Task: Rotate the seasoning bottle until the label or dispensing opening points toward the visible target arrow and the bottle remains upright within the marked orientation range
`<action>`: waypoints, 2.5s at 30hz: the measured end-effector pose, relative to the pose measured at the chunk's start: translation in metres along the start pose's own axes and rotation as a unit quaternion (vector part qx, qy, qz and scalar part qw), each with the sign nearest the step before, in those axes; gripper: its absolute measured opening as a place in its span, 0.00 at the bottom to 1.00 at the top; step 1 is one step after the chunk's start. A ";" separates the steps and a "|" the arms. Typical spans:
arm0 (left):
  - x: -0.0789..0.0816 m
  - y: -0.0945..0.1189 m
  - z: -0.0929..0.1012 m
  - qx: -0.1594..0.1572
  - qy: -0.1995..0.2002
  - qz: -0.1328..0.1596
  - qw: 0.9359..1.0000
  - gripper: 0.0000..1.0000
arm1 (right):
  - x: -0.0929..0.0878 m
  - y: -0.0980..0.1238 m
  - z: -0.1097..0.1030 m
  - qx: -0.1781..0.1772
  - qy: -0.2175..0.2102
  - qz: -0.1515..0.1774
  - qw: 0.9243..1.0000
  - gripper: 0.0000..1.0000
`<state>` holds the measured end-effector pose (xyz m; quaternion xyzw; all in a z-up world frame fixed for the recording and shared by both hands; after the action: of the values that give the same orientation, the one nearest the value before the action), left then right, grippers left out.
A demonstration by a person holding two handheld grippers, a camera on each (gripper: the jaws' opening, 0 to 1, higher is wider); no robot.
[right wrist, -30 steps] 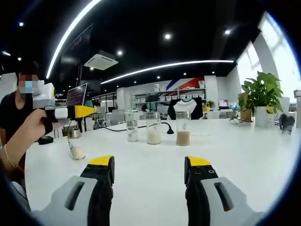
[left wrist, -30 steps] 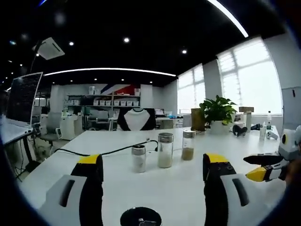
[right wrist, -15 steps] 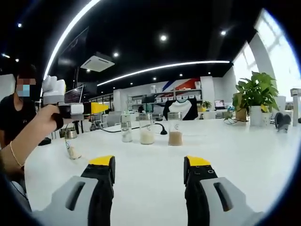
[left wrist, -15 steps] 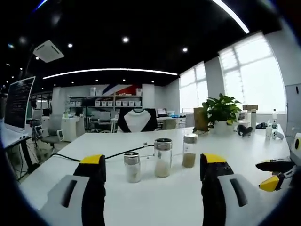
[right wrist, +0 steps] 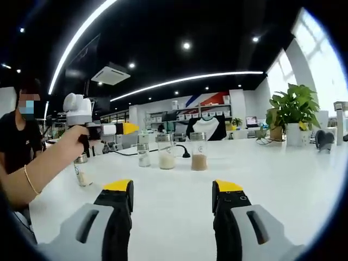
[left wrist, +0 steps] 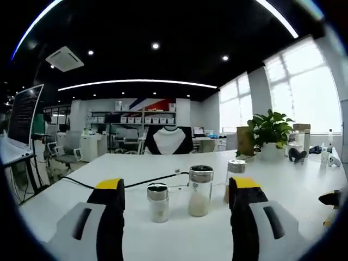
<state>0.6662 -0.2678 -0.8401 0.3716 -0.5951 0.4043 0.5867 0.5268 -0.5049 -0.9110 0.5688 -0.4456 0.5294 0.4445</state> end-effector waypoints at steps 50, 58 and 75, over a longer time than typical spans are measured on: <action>-0.076 -0.082 -0.068 0.022 -0.005 -0.057 0.998 0.46 | -0.012 -0.029 -0.004 -0.006 0.002 -0.040 0.999 0.56; -0.076 -0.086 -0.071 0.008 -0.005 -0.048 0.999 0.41 | -0.017 -0.029 -0.009 0.001 0.006 -0.047 0.999 0.56; -0.074 -0.097 -0.069 0.006 -0.043 -0.049 0.998 0.34 | -0.016 -0.027 -0.007 0.002 0.003 -0.048 0.999 0.55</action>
<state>0.7854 -0.2450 -0.9108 0.4213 -0.5985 0.3623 0.5771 0.5511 -0.4917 -0.9274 0.5886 -0.4157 0.5100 0.4697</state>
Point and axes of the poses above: the point that each gripper's makers call its tool centre point, and the gripper's own axes: y roughly backward along the fingers, z roughly to its right, x roughly out of its top, the point moved 4 cm from there along y, roughly backward along the fingers, and after that the axes turned 14 degrees about -x, right-handed, at the moved point
